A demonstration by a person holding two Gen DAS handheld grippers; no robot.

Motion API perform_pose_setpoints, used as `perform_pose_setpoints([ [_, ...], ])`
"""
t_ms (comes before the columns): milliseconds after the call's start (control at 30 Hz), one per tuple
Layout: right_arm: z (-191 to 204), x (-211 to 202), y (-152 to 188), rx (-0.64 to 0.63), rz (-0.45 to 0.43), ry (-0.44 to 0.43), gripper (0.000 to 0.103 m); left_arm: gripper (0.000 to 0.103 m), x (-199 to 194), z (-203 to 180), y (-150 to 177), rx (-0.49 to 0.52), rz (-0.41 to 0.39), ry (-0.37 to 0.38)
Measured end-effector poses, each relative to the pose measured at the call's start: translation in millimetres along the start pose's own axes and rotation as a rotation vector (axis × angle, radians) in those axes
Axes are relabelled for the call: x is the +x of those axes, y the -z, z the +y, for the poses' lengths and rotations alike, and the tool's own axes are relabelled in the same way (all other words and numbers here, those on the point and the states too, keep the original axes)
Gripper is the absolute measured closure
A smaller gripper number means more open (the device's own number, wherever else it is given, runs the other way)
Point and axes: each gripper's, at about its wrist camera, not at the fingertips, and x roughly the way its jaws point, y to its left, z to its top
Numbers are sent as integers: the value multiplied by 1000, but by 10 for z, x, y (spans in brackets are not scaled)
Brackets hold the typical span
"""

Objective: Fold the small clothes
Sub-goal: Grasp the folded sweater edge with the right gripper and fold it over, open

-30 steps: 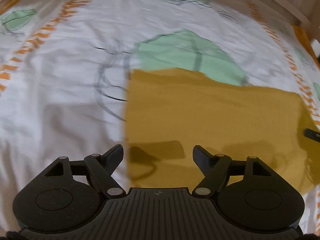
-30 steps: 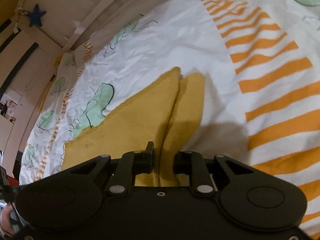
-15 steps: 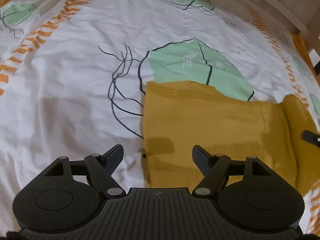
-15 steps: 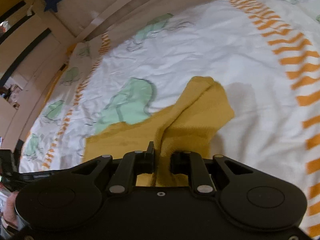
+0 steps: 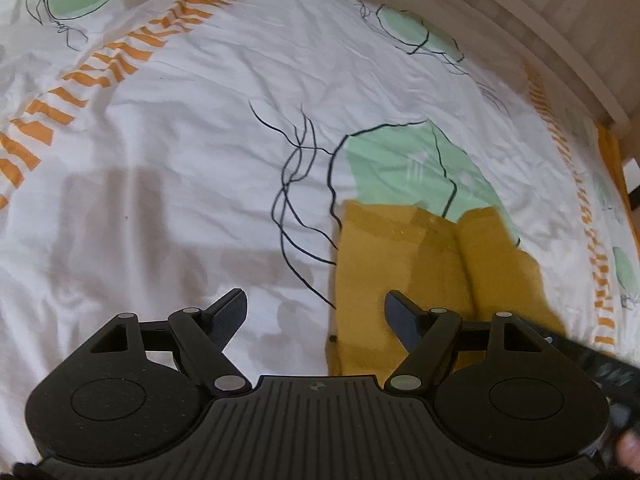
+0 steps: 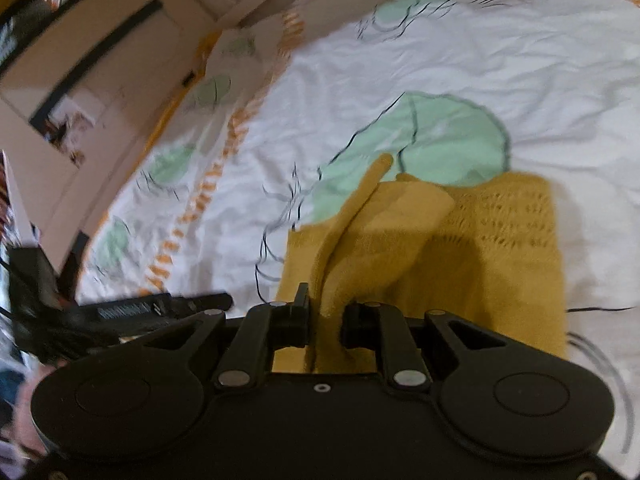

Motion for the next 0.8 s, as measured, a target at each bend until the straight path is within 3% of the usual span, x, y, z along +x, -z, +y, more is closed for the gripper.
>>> perform_pose_setpoints([
  [433, 421, 422, 250, -116, 8, 141, 79, 29, -24, 167, -65, -60, 3, 37],
  [567, 558, 538, 279, -173, 15, 170, 73, 29, -28, 210, -68, -74, 3, 40],
  [667, 646, 574, 292, -210, 7, 150, 64, 29, -34, 239, -73, -83, 0, 37],
  [800, 688, 518, 267, -202, -25, 20, 63, 29, -32, 286, -80, -98, -4, 29],
])
